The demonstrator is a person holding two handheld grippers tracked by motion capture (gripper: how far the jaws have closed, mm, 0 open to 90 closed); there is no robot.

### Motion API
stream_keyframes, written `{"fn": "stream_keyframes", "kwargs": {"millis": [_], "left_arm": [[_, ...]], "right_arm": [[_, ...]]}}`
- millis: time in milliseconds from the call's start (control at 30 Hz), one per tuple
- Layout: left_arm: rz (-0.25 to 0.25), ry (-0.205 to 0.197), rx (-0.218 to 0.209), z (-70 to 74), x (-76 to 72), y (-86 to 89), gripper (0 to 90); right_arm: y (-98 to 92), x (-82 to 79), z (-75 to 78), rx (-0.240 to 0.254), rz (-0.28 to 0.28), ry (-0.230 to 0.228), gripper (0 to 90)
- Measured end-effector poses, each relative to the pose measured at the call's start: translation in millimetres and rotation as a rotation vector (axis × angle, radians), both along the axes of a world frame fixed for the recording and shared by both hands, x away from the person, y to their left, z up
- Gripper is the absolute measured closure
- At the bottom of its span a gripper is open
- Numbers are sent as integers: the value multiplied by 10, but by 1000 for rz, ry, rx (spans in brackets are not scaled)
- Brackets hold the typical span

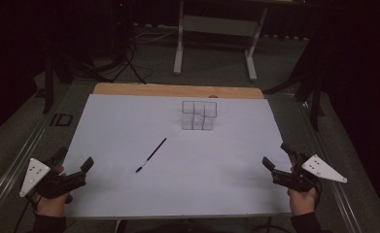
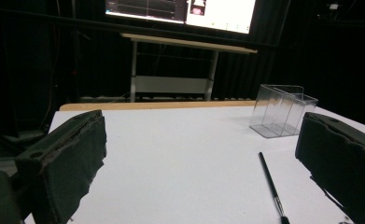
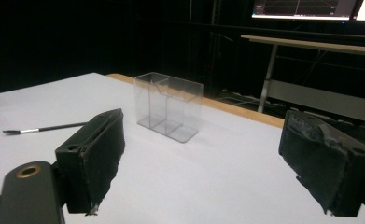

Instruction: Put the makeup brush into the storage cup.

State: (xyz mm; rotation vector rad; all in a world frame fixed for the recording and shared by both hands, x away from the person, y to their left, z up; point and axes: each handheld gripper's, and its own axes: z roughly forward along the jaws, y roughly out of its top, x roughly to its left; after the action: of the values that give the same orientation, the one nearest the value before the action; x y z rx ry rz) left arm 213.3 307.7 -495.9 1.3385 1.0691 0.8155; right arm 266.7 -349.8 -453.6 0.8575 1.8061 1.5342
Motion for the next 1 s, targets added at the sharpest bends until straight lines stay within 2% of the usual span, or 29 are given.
{"fn": "stream_keyframes", "kwargs": {"millis": [333,367,500,533,600,700,767,833,867,900,933,967,1000], "left_arm": [[-19,7,11,8,6,-19,24],[-25,22,16,14,11,-30,24],[-33,36,29,53,10,-55,24],[-43,48,35,77,13,-61,25],[-56,47,36,142,6,-77,24],[-84,70,-5,252,19,-94,24],[-88,68,-8,292,20,-100,24],[-104,58,-7,397,34,-110,24],[-128,72,-17,476,54,-117,25],[-128,72,-17,476,54,-117,43],[-136,89,-10,521,65,-127,43],[-166,132,4,600,103,-149,54],[-166,132,4,600,103,-149,54]], "right_arm": [[13,-37,29,-3,-4,-19,140],[15,-38,31,-1,-2,-20,140],[21,-38,28,-4,-7,-17,140],[21,-39,30,-7,-11,-18,140],[22,-40,32,-7,-12,-18,140],[16,-41,34,-1,-17,-18,140],[13,-41,32,-3,-21,-17,140],[7,-39,29,-3,-27,-15,140],[6,-43,31,-2,-28,-15,140],[6,-44,32,-2,-29,-15,140],[6,-44,32,-2,-29,-15,140],[8,-43,33,-1,-27,-14,141],[8,-43,33,-1,-27,-14,141]]}}
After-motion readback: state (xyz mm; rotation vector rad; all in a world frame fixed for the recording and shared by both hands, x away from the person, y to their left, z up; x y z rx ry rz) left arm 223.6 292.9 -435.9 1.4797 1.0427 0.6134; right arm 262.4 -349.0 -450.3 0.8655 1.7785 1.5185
